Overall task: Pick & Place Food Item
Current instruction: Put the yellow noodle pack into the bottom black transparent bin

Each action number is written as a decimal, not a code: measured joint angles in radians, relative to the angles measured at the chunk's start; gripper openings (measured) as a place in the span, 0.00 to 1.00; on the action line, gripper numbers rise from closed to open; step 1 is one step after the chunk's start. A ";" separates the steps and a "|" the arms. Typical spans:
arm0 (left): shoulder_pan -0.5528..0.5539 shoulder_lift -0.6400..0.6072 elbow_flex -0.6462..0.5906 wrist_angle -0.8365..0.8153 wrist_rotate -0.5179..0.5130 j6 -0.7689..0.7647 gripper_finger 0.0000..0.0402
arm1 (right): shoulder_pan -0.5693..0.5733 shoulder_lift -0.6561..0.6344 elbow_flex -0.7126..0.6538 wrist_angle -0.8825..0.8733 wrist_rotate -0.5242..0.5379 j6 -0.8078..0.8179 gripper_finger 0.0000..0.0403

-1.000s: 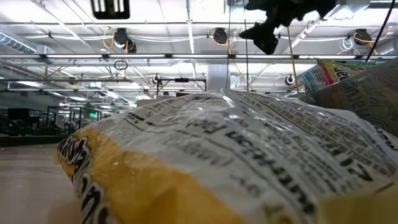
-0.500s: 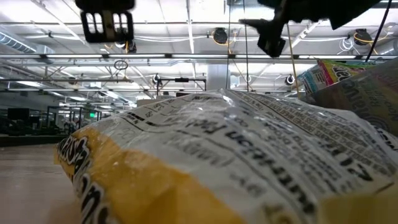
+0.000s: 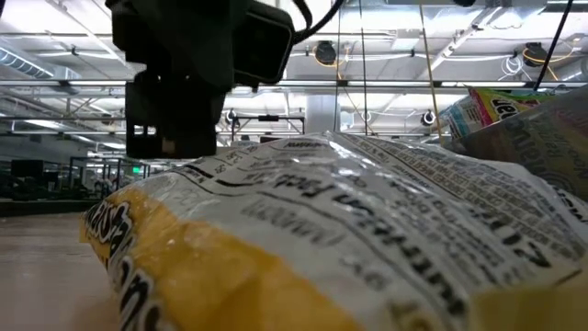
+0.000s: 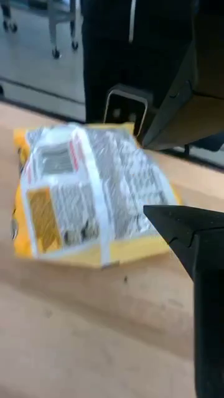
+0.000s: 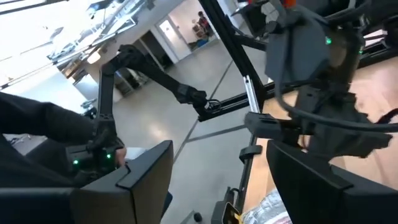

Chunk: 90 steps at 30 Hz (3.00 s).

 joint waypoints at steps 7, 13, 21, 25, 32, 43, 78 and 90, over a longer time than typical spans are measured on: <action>0.013 0.006 0.000 -0.035 -0.073 0.013 0.40 | 0.063 -0.001 0.000 0.023 0.056 -0.006 0.62; 0.045 0.045 0.000 -0.013 -0.028 0.020 0.40 | 0.062 -0.006 0.001 0.045 0.076 -0.028 0.62; 0.058 0.113 0.000 0.029 0.062 0.005 0.40 | 0.062 -0.007 0.002 0.039 0.075 -0.031 0.62; 0.058 0.114 0.000 0.051 0.061 0.003 0.40 | 0.062 -0.007 0.002 0.038 0.075 -0.033 0.62; 0.058 0.113 0.000 0.072 0.086 -0.015 0.32 | 0.055 -0.007 0.002 0.034 0.074 -0.055 0.62; 0.056 0.113 0.000 0.098 0.091 -0.019 0.02 | 0.054 -0.007 0.002 0.030 0.074 -0.056 0.62; 0.049 0.198 0.002 0.218 0.147 -0.145 0.43 | 0.054 -0.007 0.000 0.025 0.071 -0.050 0.62; 0.059 0.201 0.001 0.269 0.165 -0.135 0.11 | 0.054 -0.007 0.000 0.019 0.071 -0.050 0.62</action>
